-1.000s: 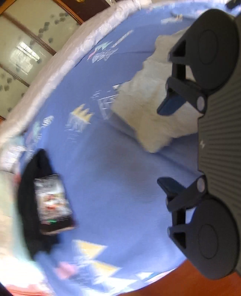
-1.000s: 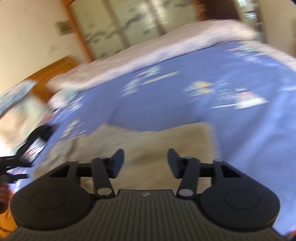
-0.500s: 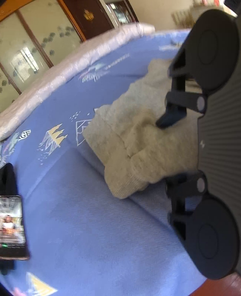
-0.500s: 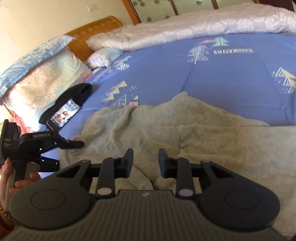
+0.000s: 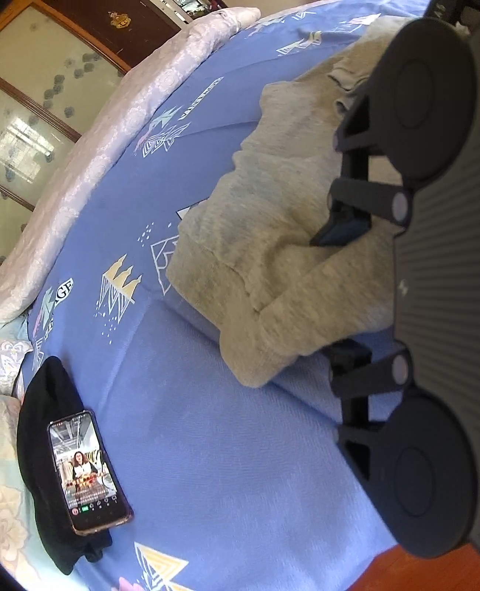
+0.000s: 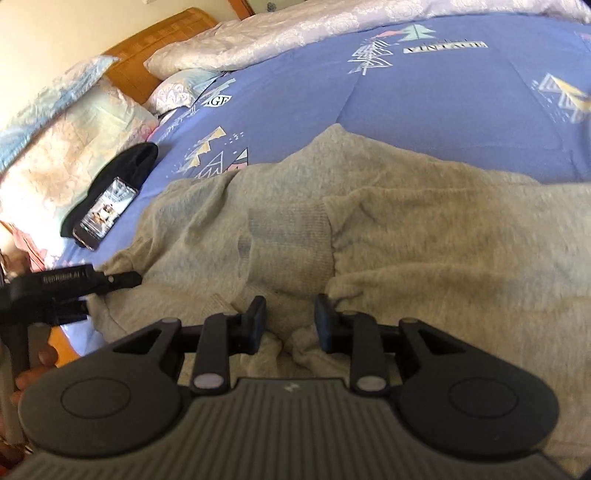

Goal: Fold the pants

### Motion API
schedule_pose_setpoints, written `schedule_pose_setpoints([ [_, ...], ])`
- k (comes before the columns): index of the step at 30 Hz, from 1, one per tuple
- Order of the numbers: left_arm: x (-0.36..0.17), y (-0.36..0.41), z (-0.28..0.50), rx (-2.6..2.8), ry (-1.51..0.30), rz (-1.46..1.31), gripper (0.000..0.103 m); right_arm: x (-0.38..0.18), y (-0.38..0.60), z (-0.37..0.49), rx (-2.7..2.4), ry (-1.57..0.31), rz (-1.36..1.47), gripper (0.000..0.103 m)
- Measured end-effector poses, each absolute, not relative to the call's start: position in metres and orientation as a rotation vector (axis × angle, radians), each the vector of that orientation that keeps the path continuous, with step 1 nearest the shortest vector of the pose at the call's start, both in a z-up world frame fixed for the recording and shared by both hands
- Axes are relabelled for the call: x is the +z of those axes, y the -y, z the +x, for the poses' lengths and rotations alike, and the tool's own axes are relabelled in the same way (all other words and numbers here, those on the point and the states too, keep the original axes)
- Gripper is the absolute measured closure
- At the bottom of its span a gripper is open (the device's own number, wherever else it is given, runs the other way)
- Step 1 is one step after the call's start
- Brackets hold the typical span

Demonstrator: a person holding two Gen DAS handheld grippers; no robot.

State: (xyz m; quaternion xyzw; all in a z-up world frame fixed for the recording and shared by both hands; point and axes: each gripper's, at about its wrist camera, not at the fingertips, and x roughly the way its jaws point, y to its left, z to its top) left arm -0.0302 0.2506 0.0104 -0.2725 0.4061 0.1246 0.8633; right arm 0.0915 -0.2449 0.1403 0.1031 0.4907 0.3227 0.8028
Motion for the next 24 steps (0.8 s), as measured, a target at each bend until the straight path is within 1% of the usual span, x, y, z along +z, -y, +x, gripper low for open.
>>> schedule_pose_setpoints([
  [4,0.013,-0.256,-0.031,0.273,-0.863,-0.607,0.047,0.147,0.259,0.090,0.674,-1.023,0.263,0.069],
  [6,0.017,-0.259,-0.034,0.314,-0.861,-0.612,0.041,0.155,0.277,0.085,0.640,-0.985,0.272,0.069],
  [8,0.025,-0.262,-0.040,0.358,-0.833,-0.628,0.041,0.163,0.298,0.080,0.602,-0.942,0.287,0.068],
  [9,0.030,-0.263,-0.045,0.377,-0.817,-0.640,0.044,0.166,0.309,0.078,0.580,-0.922,0.294,0.068],
  [11,0.044,-0.262,-0.053,0.417,-0.780,-0.623,0.046,0.173,0.329,0.072,0.540,-0.887,0.292,0.064],
  [13,0.057,-0.259,-0.058,0.395,-0.764,-0.610,0.046,0.179,0.339,0.065,0.537,-0.848,0.265,0.055],
  [17,0.075,-0.235,-0.056,0.317,-0.765,-0.549,0.046,0.180,0.329,0.055,0.600,-0.821,0.140,0.054],
  [21,0.075,-0.183,-0.023,0.082,-0.834,-0.452,0.042,0.172,0.299,0.047,0.717,-0.815,0.029,0.053],
  [22,0.073,-0.169,-0.015,0.036,-0.850,-0.420,0.041,0.170,0.290,0.046,0.739,-0.810,-0.006,0.049],
  [24,0.064,-0.141,0.008,-0.058,-0.889,-0.352,0.030,0.164,0.275,0.043,0.775,-0.796,-0.077,0.043],
])
